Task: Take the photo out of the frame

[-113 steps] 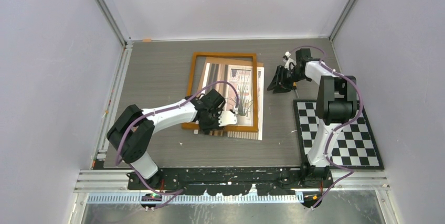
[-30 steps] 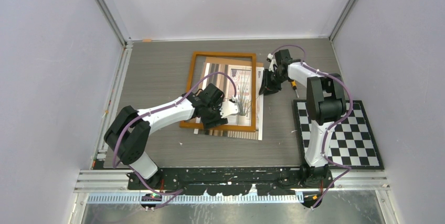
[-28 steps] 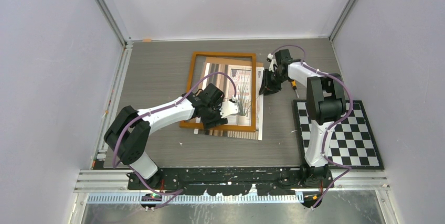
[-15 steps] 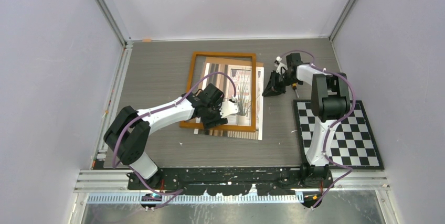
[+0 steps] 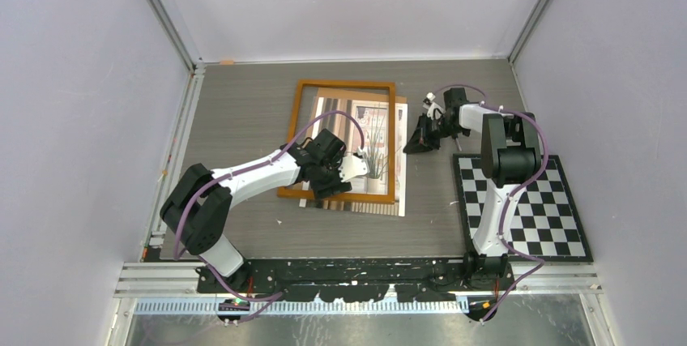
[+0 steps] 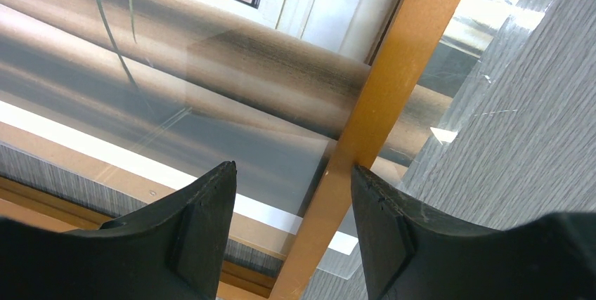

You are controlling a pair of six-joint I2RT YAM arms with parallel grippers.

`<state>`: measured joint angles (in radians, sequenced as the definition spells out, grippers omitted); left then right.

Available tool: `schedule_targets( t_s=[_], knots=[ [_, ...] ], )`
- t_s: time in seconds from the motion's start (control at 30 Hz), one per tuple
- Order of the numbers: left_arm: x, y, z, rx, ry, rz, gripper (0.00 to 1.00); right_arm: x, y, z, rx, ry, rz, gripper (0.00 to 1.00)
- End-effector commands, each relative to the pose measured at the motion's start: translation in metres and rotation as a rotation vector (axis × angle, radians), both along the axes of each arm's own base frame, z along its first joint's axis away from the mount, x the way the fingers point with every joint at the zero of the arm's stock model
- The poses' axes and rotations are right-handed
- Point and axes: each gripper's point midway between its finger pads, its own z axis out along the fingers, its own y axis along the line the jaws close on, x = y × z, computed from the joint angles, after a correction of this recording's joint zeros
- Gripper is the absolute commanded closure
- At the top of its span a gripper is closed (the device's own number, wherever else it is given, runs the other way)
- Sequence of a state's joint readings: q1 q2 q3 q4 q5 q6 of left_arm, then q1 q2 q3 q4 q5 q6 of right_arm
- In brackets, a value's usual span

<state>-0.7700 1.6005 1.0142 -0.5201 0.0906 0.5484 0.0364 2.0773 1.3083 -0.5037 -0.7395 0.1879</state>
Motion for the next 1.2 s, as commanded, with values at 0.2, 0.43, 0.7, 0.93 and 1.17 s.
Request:
schedule_targets(
  t_s=[0.2, 0.43, 0.7, 0.93, 1.17],
  knots=[
    [0.003, -0.005, -0.008, -0.023, 0.004, 0.013, 0.37, -0.003, 0.013, 0.027, 0.069, -0.059, 0.019, 0.99],
    [0.003, -0.005, -0.008, -0.023, 0.007, 0.015, 0.37, -0.003, 0.016, 0.034, 0.100, -0.079, 0.021, 0.99],
    [0.004, -0.007, -0.009, -0.026, 0.010, 0.015, 0.37, -0.004, 0.017, 0.033, 0.100, -0.069, 0.016, 0.98],
    [0.004, -0.007, -0.010, -0.028, 0.012, 0.014, 0.37, -0.016, 0.014, 0.008, 0.070, 0.008, 0.024, 0.86],
    [0.004, -0.009, -0.010, -0.032, 0.016, 0.016, 0.37, -0.020, 0.016, -0.005, 0.083, 0.047, 0.034, 0.84]
  ],
)
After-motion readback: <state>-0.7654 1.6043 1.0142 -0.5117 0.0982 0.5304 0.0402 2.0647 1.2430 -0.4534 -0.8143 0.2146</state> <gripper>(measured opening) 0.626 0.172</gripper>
